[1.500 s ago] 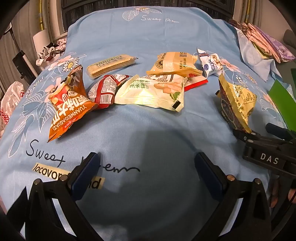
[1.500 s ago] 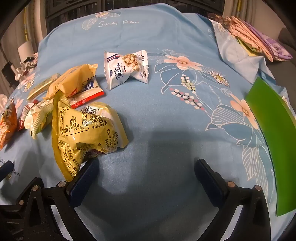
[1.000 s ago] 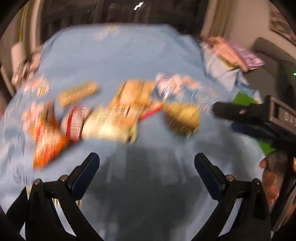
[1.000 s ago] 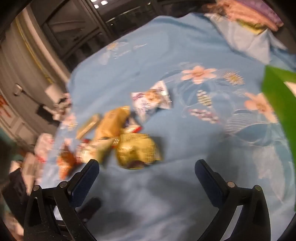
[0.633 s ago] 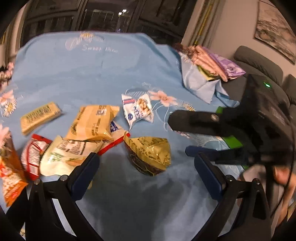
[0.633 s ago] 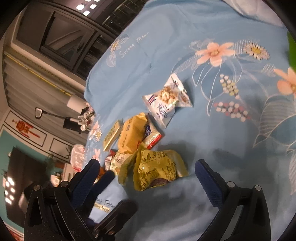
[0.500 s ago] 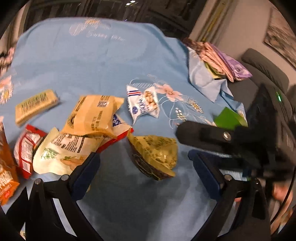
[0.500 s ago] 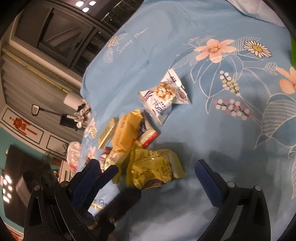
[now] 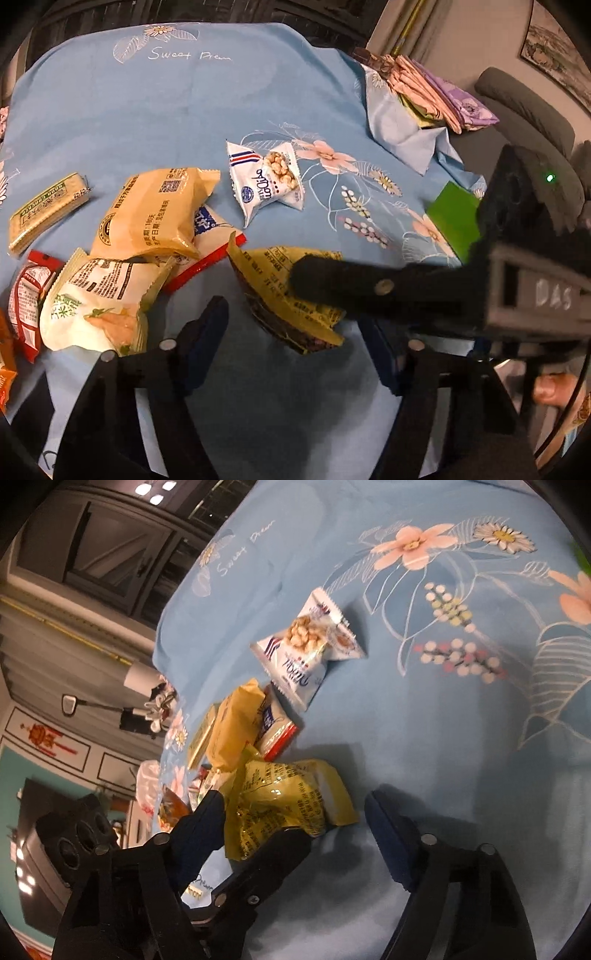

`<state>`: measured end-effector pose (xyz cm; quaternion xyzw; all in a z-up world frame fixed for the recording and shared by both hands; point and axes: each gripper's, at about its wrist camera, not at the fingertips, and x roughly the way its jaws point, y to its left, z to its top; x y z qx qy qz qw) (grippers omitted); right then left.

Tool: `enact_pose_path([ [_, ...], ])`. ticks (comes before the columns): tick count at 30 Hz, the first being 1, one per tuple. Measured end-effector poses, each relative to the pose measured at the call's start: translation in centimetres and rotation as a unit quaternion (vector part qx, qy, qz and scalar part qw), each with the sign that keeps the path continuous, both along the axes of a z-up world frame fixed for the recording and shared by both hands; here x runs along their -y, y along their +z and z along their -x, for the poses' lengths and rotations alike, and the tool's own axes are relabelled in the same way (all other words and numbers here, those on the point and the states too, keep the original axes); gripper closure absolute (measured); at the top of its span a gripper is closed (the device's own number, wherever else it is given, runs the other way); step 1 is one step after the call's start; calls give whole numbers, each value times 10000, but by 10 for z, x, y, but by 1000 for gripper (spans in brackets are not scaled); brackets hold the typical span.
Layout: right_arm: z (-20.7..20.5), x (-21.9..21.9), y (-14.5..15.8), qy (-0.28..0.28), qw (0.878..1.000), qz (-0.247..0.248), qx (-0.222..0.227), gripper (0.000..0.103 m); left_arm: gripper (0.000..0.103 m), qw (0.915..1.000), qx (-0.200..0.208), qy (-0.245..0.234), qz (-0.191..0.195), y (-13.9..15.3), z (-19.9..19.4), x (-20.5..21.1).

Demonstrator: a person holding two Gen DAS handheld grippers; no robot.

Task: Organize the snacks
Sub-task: 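Grasp the yellow snack bag with the right gripper, then carry the yellow bag to the green box and release it inside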

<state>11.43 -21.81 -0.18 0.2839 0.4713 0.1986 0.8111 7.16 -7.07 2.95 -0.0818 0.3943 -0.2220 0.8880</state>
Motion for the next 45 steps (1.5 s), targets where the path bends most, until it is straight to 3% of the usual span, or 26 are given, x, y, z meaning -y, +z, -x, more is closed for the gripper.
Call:
enact_pose_path([
  [2, -1, -1, -1, -20, 10000, 39, 23, 32, 38, 9999, 23, 87, 86, 0, -3, -4],
  [4, -1, 0, -2, -58, 9999, -73, 87, 54, 54, 9999, 11, 52, 102, -2, -6, -1],
  [5, 1, 1, -3, -100, 9997, -168, 158, 60, 55, 9998, -98, -2, 146, -5, -9, -1],
  [10, 6, 4, -1, -240, 9989, -258, 313, 62, 64, 9998, 60, -45, 204, 1, -2, -3],
  [13, 11, 6, 8, -226, 9983, -305, 449, 62, 64, 9995, 248, -114, 170, 11, 8, -1],
  [22, 49, 35, 62, -420, 9939, -35, 1016, 62, 66, 9965, 627, -459, 319, 48, 36, 37],
  [29, 91, 101, 107, -1228, 9819, 666, 1281, 62, 71, 9880, 700, -1323, 372, 75, 45, 133],
  [34, 129, 152, 132, -2141, 9565, 1350, 1449, 62, 74, 9756, 593, -2099, 257, 88, 47, 210],
  [40, 149, 225, 116, -3045, 9408, 890, 1190, 62, 75, 9607, 427, -2737, -191, 76, 47, 290],
  [45, 157, 245, 109, -3280, 9329, 1010, 1094, 62, 75, 9558, 473, -2879, -372, 72, 56, 315],
])
